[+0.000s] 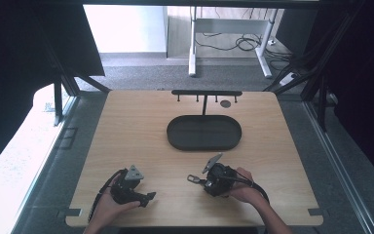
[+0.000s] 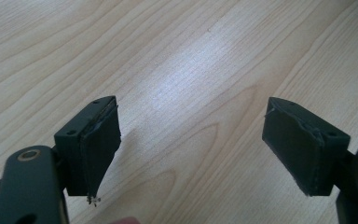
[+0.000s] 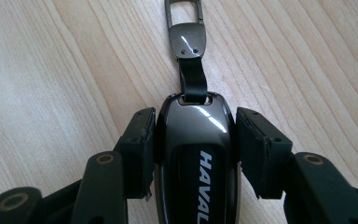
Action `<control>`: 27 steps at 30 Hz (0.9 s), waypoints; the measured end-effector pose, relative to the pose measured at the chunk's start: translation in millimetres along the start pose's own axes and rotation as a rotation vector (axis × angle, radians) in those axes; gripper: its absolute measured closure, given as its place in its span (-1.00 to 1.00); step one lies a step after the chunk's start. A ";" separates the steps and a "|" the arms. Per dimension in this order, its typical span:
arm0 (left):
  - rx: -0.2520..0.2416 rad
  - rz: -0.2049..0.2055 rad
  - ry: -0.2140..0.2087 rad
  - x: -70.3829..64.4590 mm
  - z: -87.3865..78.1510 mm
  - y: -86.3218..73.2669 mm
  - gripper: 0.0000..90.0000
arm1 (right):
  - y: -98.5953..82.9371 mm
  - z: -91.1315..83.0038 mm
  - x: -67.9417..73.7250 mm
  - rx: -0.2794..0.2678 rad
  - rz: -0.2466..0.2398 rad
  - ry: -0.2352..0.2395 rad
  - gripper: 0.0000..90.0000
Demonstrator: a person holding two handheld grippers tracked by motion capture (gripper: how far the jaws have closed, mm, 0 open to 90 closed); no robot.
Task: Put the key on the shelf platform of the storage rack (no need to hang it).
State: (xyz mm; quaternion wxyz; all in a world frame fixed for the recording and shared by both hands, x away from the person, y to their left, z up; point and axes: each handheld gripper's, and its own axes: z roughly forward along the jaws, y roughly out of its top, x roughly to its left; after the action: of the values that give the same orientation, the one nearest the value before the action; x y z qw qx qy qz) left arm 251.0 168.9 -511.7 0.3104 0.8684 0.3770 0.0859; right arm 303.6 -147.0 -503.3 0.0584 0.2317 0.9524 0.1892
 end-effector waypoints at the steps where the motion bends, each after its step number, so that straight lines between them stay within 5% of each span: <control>1: -0.001 0.001 0.000 0.1 -0.1 0.0 -0.56 | 0.1 -0.4 -0.2 -0.005 -0.001 0.000 0.11; 16: -0.007 -0.002 0.003 -0.1 -0.8 0.3 -0.56 | 1.2 -18.6 -18.0 -0.067 0.085 0.026 0.12; 27: -0.013 0.000 0.007 0.6 -1.8 0.4 -0.56 | 7.7 -38.2 -25.9 -0.095 0.091 0.012 0.12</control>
State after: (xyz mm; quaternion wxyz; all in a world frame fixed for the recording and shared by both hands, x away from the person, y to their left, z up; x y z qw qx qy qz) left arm 250.9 169.9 -510.1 0.3144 0.8662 0.3774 0.0915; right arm 322.2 -165.4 -464.5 0.0547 0.2707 0.9312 0.2380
